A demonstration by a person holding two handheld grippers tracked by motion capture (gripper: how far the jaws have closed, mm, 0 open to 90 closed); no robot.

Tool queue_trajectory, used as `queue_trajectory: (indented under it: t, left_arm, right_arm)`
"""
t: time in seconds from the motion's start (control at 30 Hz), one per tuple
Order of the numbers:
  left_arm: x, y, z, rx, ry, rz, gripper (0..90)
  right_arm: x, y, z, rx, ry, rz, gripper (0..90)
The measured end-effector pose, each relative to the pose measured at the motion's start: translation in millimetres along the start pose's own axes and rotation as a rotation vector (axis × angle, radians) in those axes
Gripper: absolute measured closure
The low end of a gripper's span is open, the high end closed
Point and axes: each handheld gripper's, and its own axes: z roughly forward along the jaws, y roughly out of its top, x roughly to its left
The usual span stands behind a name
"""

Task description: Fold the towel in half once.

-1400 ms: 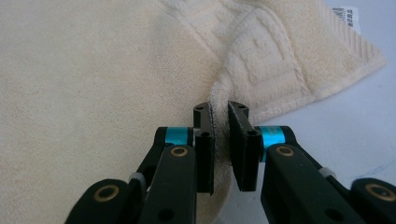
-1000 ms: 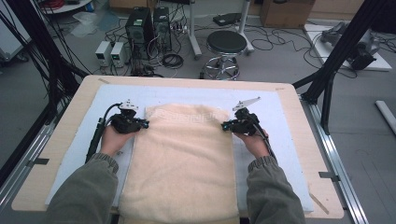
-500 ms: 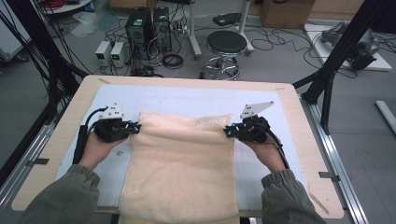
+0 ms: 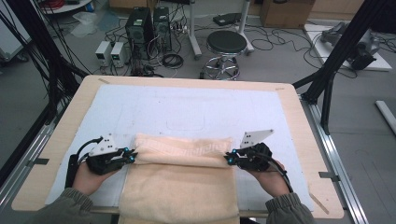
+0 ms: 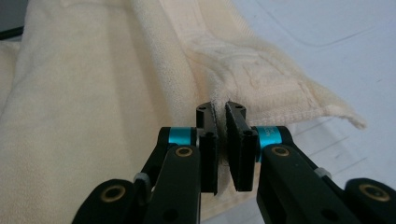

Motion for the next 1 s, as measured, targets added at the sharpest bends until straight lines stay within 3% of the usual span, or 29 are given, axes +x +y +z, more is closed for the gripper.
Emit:
queue_trajectory:
  t: [0.2,0.3,0.6,0.8,1.0]
  left_arm:
    - [-3.1,-15.7,1.2,0.048,-0.024,-0.025,78.1]
    - [-1.3,-16.2,-1.7,0.052,-0.026,-0.038,71.1]
    - [12.4,8.7,-15.0,-0.031,0.029,-0.058,56.3]
    - [21.2,17.5,7.8,-0.007,0.046,-0.079,50.3]
    - [33.0,11.8,32.9,0.055,0.05,-0.121,46.5]
  right_arm:
    - [3.3,-19.8,13.7,0.027,0.024,0.037,82.9]
    - [3.7,-20.5,12.9,0.025,0.019,0.042,77.2]
    - [-4.5,-3.2,-3.6,-0.053,-0.051,0.039,57.6]
    - [-22.0,0.5,11.5,-0.018,-0.088,0.067,50.0]
    - [-36.9,-1.1,32.5,0.01,-0.076,0.112,46.1]
